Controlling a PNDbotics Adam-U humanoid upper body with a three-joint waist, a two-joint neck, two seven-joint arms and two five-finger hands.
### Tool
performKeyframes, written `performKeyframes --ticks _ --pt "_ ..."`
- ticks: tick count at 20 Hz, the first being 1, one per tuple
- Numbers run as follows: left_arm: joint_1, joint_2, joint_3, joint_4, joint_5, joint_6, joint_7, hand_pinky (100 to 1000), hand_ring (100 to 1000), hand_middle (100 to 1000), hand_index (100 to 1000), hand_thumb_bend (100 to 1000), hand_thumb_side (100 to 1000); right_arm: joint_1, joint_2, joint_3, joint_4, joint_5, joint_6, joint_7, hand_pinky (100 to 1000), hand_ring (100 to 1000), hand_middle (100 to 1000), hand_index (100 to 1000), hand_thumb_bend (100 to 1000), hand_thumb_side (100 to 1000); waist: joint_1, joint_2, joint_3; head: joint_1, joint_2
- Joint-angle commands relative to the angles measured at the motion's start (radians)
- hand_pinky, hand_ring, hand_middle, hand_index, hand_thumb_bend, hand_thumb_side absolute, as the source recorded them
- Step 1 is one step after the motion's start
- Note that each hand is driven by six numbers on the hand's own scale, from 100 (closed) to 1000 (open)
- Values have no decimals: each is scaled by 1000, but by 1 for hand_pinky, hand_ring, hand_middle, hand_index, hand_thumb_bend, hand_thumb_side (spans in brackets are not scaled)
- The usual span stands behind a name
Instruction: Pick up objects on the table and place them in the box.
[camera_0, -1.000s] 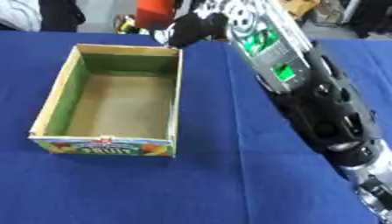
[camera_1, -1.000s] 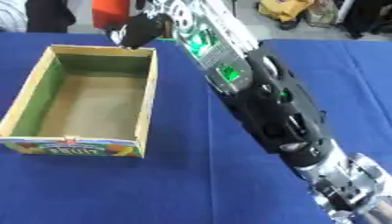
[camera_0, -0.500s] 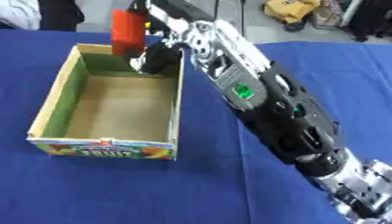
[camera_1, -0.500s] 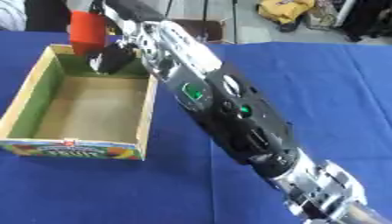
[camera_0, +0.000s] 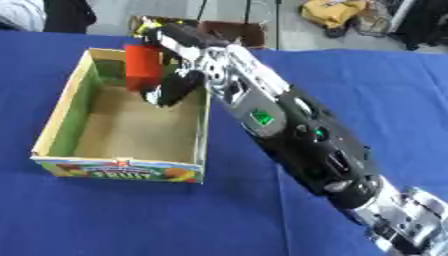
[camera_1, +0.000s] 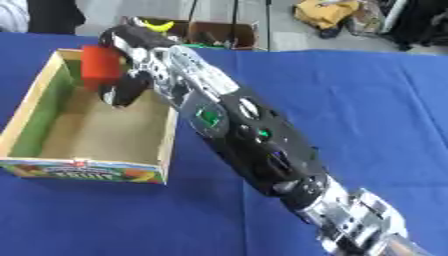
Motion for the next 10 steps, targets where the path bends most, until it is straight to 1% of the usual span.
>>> performKeyframes --ticks 1,3,6,9,10 --pt "-27 -2 22 -20 -3 -34 45 423 522 522 665 100 1000 -7 0 -3 27 -34 -8 -2 590 711 379 391 100 126 7 -17 4 -10 -13" --pt "-42 -3 15 -20 17 -87 70 452 541 542 681 100 1000 0 12 -5 55 -43 -8 -10 589 712 379 392 100 117 9 -15 9 -15 -15" --pt "-63 -7 -1 -20 45 -155 60 471 557 559 695 100 1000 11 32 -2 96 -42 -9 -27 588 713 381 395 100 114 12 -12 14 -21 -20" --pt "-71 -12 -2 -20 65 -183 48 471 563 564 697 100 1000 18 44 1 122 -32 -16 -45 601 737 418 434 100 135 14 -10 14 -23 -20" --pt "-73 -14 -2 -20 70 -189 47 473 564 565 697 100 1000 21 48 0 126 -32 -20 -46 619 766 454 474 100 161 14 -9 14 -23 -22"
